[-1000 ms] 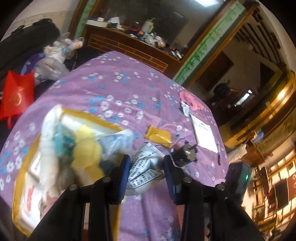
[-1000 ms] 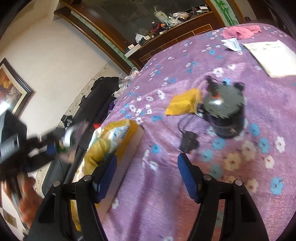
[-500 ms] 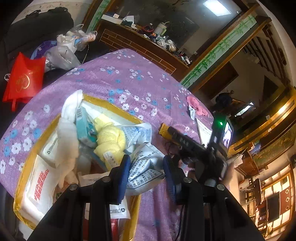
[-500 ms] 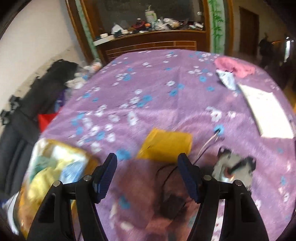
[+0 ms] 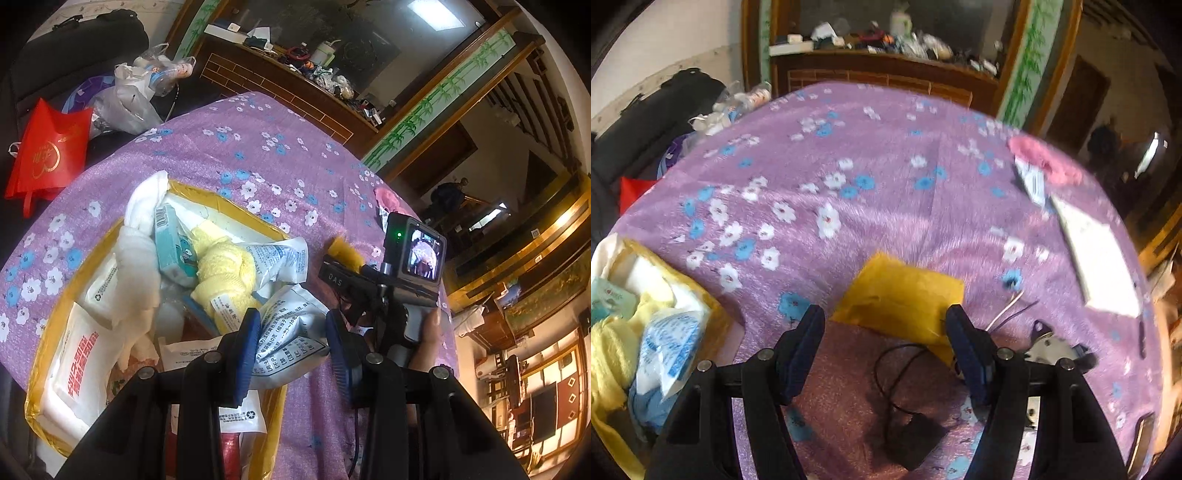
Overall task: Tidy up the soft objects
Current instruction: 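Grasp the yellow padded envelope with the right gripper while the left gripper holds the packet, then lower the white packet and yellow envelope into the foam box and open both grippers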
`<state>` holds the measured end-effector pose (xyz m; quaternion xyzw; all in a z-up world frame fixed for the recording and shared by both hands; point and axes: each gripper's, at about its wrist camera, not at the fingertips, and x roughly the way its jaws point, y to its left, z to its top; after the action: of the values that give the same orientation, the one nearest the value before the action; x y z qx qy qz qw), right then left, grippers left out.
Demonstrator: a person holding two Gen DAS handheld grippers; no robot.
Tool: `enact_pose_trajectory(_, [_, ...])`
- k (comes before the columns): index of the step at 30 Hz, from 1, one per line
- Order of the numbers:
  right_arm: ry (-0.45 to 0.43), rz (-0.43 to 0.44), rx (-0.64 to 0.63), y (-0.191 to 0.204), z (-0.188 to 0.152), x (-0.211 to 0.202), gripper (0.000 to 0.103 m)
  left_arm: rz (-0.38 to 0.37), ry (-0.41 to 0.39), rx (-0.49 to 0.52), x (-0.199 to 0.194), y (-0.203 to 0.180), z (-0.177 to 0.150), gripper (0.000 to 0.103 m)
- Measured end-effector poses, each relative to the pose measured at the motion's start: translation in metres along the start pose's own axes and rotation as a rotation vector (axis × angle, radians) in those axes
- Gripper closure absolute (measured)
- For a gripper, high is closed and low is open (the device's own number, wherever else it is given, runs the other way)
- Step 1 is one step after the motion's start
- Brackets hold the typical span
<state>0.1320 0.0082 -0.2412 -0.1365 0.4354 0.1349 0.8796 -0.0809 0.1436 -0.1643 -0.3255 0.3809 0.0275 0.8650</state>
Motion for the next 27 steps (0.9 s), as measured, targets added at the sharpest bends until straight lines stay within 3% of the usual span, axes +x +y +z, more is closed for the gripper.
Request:
enact_pose_trajectory(1, [0.001, 0.002, 0.005, -0.001, -0.001, 0.001, 0.036, -0.001, 0.001, 0.000, 0.000, 0.000, -0.001, 0.065])
enact_pose_trajectory(3, [-0.005, -0.021, -0.010, 0.001, -0.003, 0.001, 0.047, 0.000, 0.004, -0.001, 0.001, 0.001, -0.002, 0.065])
enact_pose_trajectory(4, [-0.005, -0.032, -0.016, 0.002, -0.004, 0.001, 0.060, 0.000, 0.005, -0.002, 0.001, 0.001, -0.003, 0.065])
enact_pose_trajectory(7, [-0.006, -0.060, -0.028, 0.004, -0.008, 0.000, 0.070, 0.001, 0.008, -0.005, 0.001, 0.001, -0.004, 0.065])
enact_pose_trajectory(10, [-0.014, -0.089, -0.015, -0.001, -0.007, 0.002, 0.094, 0.001, 0.006, -0.002, -0.002, -0.001, -0.006, 0.065])
enact_pose_trajectory(17, [-0.028, -0.054, 0.025, -0.009, -0.006, -0.001, 0.102, 0.002, 0.007, -0.001, -0.006, -0.002, -0.013, 0.065])
enact_pose_trajectory(27, [-0.023, 0.281, 0.160, -0.032, -0.020, -0.037, 0.102, 0.012, 0.004, -0.011, -0.012, 0.002, -0.020, 0.065])
